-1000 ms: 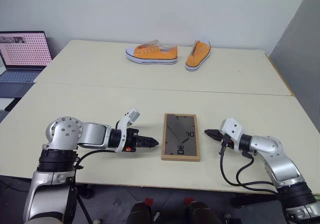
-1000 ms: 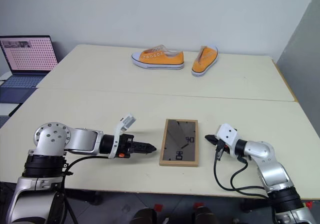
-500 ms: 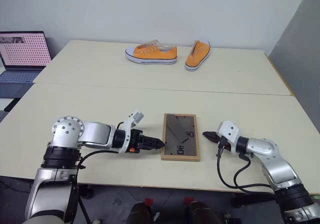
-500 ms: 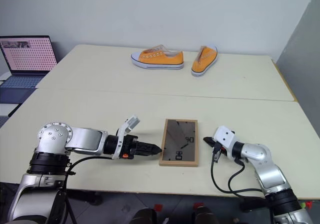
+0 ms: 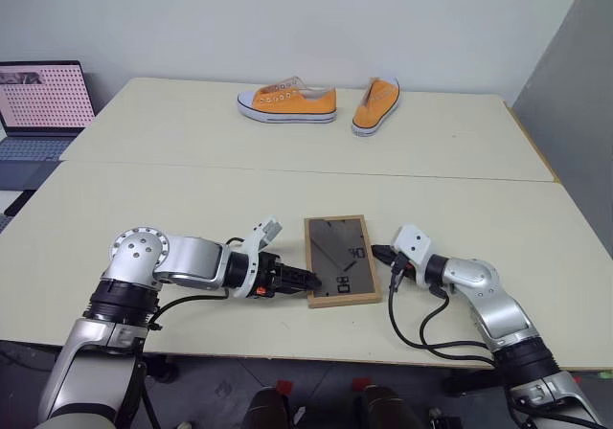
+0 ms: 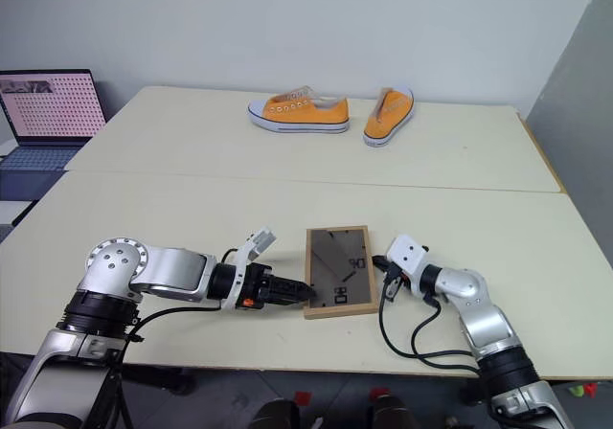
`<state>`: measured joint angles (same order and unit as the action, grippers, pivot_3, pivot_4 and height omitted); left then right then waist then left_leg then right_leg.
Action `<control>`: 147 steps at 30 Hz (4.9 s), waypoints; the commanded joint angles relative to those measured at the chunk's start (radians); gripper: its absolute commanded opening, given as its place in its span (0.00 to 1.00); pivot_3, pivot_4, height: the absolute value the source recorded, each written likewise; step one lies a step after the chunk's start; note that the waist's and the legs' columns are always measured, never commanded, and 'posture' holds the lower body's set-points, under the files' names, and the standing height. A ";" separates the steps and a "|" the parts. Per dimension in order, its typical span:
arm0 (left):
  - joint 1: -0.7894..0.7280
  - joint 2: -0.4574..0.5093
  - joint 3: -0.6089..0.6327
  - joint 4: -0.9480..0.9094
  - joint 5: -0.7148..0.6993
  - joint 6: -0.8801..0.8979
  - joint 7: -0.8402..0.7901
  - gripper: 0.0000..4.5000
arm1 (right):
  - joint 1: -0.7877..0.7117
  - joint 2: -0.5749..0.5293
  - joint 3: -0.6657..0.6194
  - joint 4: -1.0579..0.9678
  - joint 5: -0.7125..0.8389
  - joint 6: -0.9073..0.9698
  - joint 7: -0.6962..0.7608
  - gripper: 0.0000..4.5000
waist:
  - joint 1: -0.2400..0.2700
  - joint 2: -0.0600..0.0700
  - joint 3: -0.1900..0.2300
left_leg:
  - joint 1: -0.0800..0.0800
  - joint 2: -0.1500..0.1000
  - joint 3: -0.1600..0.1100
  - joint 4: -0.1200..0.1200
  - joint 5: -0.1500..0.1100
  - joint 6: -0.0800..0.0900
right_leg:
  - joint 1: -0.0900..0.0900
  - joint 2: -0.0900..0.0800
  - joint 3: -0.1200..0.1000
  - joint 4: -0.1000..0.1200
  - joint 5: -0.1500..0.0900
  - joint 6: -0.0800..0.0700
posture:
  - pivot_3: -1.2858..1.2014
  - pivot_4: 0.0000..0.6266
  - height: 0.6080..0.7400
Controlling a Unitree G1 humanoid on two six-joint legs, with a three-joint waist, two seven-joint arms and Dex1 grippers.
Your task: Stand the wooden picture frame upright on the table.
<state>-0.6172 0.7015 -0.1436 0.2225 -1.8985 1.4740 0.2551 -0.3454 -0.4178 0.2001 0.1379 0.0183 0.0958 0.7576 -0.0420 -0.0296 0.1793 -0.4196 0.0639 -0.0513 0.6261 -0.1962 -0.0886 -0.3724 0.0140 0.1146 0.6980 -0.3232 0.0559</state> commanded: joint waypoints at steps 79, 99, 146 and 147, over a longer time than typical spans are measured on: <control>0.036 -0.078 0.077 -0.003 -0.074 -0.117 0.228 0.37 | 0.048 0.098 0.001 -0.231 0.057 0.202 -0.106 0.00 | 0.011 0.000 -0.001 | 0.001 -0.001 0.001 -0.003 0.000 -0.001 | 0.001 0.000 0.001 -0.005 -0.002 0.003 | 0.52 0.24 1.00; 0.035 -0.124 0.127 -0.009 -0.074 -0.116 0.212 0.31 | 0.029 0.090 -0.010 -0.210 0.054 0.196 -0.100 0.00 | 0.011 0.000 -0.001 | -0.002 0.000 0.001 -0.003 0.000 -0.001 | 0.000 0.000 0.001 -0.009 -0.001 0.003 | 0.52 0.24 1.00; -0.130 -0.021 0.257 -0.233 0.906 -0.555 -0.833 0.30 | -0.452 -0.012 -0.360 -0.496 0.546 0.668 -0.219 0.45 | 0.010 0.004 0.004 | -0.013 0.000 0.001 -0.015 0.003 -0.005 | -0.013 0.000 -0.001 -0.015 0.001 0.000 | 0.52 0.24 1.00; -0.141 -0.025 0.249 -0.246 0.912 -0.552 -0.847 0.30 | -0.471 0.016 -0.364 -0.495 0.573 0.693 -0.242 0.45 | 0.010 0.004 0.004 | -0.014 0.001 0.000 -0.015 0.003 -0.005 | -0.013 0.000 -0.001 -0.015 0.001 0.000 | 0.52 0.24 1.00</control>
<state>-0.7023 0.6793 0.1035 0.0671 -0.9991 0.9545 -0.5358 -0.7626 -0.4397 -0.1317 -0.3143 0.5068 0.7296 0.5734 -0.0323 -0.0258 0.1832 -0.4334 0.0646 -0.0510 0.6113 -0.1937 -0.0937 -0.3857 0.0137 0.1131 0.6828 -0.3224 0.0563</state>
